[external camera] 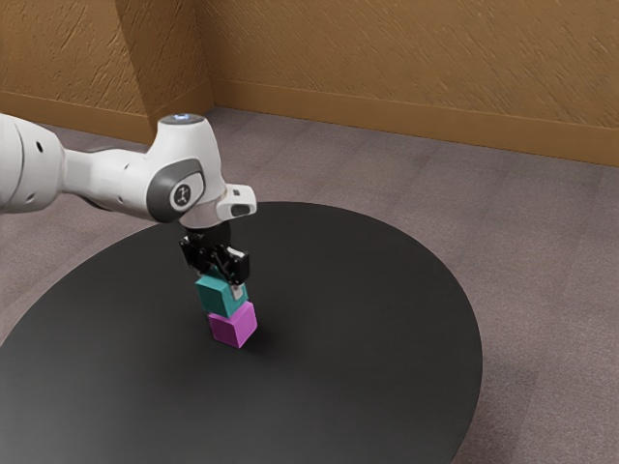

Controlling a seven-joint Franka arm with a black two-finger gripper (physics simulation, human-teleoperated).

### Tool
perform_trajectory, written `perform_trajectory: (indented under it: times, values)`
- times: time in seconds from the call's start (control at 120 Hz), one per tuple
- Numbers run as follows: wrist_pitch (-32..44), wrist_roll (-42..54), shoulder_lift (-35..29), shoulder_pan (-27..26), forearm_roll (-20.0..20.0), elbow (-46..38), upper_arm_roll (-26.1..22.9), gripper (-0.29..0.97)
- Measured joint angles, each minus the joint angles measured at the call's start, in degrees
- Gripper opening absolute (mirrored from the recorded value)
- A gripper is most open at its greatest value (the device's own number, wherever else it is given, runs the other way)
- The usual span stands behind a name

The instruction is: Pick up the blue block with one arm, and put the blue block on the pink block with one arm

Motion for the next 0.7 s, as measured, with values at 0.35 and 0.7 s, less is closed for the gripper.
perform_trajectory:
  times: [0.35,0.7]
  values:
    - [0.8,0.5,0.7,0.0,-0.1,0.0,0.1,0.41]
    - [0.8,1.1,0.0,-0.1,-0.3,0.1,0.1,0.57]
